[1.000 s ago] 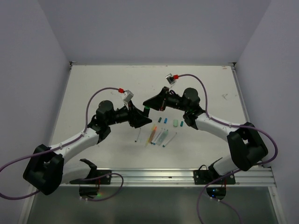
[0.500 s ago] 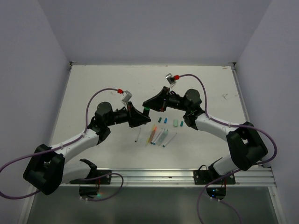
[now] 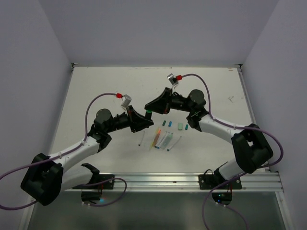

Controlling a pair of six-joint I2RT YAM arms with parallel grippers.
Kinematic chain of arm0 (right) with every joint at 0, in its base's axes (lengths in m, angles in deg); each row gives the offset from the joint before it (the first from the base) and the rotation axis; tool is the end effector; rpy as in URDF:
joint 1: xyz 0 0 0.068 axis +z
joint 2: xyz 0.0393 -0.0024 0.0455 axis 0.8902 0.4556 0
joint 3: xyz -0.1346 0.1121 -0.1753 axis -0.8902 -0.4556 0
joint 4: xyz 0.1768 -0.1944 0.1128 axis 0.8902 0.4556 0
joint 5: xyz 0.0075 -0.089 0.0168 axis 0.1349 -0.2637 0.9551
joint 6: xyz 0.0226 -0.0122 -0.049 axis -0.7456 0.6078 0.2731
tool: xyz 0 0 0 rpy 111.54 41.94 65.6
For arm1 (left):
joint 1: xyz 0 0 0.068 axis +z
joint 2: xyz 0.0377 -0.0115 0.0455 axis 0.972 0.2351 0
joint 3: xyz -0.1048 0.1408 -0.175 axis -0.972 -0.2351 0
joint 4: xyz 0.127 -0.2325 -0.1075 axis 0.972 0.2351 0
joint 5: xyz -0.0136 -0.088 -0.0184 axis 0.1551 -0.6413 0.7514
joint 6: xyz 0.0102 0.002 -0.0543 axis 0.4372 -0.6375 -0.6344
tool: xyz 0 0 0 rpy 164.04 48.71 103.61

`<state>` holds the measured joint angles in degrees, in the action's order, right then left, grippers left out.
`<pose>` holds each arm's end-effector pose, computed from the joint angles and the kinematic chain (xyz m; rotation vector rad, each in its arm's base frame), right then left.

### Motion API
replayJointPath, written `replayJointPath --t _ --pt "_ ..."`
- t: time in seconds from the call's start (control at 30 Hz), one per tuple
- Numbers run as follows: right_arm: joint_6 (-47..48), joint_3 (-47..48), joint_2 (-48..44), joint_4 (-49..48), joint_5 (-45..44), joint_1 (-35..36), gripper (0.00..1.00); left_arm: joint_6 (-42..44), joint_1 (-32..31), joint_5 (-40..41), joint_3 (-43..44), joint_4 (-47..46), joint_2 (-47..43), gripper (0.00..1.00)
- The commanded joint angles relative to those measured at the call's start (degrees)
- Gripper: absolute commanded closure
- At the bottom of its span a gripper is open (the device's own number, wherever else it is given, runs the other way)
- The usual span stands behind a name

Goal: Open the pen caps

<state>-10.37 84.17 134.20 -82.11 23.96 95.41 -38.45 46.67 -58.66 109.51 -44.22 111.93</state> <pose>0.2825 0.2126 0.2549 -0.5795 1.5250 1.6771 0.2225 -0.1564 0.2114 0.5250 1.7004 -1.4720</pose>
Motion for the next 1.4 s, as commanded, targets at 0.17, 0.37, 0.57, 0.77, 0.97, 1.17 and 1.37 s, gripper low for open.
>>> replayJointPath --t 0.17,0.37,0.57,0.77,0.97,1.17,1.37 --pt "3.28 14.15 -2.14 1.70 -6.37 -4.56 1.00 -0.39 -5.42 0.68 -6.89 1.11 -2.39 1.00" --pt "3.11 18.72 -1.97 1.97 -8.66 -6.58 1.00 -2.85 -7.26 0.78 -11.64 -3.02 -2.57 1.00" --pt "1.09 21.97 -1.09 -0.31 -8.84 -7.37 1.00 -3.82 -8.06 0.25 -13.14 -5.13 -1.69 1.00" --pt "-0.14 17.59 -1.79 -0.67 -6.03 -7.38 1.00 -2.24 -7.97 4.10 -12.09 -1.98 -5.64 0.86" --pt "-1.63 9.59 -3.90 -0.58 -1.03 -7.38 1.00 1.10 -6.04 5.17 -7.70 2.51 -7.49 0.26" --pt "-2.34 2.47 -5.48 -2.07 0.65 -6.50 1.00 3.21 -3.49 5.78 -1.47 4.71 -6.79 0.15" --pt "-1.20 -1.22 -5.31 -3.03 0.83 -3.42 1.00 3.04 -3.31 6.48 4.08 4.36 -2.31 0.15"
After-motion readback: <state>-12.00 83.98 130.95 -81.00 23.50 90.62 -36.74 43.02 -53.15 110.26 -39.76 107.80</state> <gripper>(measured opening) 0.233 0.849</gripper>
